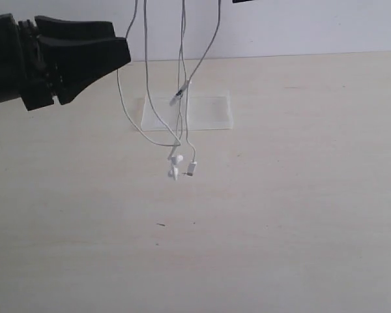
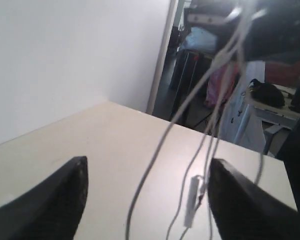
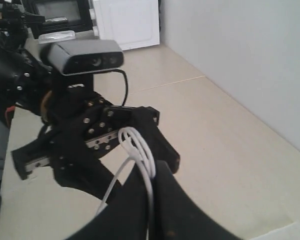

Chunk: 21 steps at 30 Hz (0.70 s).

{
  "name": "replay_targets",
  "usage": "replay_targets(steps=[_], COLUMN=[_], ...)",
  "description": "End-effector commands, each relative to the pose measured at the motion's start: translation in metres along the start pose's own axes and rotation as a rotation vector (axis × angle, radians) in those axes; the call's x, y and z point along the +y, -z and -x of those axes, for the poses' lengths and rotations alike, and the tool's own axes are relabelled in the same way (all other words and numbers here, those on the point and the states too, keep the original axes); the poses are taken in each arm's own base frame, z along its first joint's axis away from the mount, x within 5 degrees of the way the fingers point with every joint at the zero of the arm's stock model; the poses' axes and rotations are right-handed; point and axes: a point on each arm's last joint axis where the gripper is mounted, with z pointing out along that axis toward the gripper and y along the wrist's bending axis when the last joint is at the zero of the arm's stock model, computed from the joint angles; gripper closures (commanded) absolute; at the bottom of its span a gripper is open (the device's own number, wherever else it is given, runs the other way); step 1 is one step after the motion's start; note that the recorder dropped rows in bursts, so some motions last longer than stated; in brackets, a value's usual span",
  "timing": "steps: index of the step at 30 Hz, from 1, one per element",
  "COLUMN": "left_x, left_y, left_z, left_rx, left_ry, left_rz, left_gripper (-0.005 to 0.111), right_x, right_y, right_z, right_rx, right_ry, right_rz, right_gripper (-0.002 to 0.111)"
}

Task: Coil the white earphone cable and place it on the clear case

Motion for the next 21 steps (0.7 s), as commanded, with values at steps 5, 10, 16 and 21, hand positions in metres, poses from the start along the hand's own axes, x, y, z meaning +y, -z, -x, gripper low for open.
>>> replay_targets(steps=[5, 10, 16, 21], left_x=[0.005, 0.0, -0.001, -0.009], left_y=[-0.001, 0.0, 0.0, -0.007], left_z=[-0.007, -0.007, -0.008, -0.009], left_rx=[0.047, 0.082, 0.084, 0.088], left_ry=[-0.054, -0.121, -0.147, -0.161], left_rz=[-0.047, -0.082, -0.087, -0.127], left_gripper=[0.041, 0.041, 0.041, 0.041], right_x=[0.002, 0.0, -0.001, -0.009], right_y=[-0.001, -0.001, -0.002, -0.012], right_z=[0.004, 0.004, 0.003, -0.008], right_rx=[-0.009, -0.01, -0.007, 0.022], right_ry=[0.007, 0.009, 0.005, -0.029], right_rz=[0.05, 0.034, 0.033, 0.043], right_gripper=[0.108, 0.108, 0.108, 0.108])
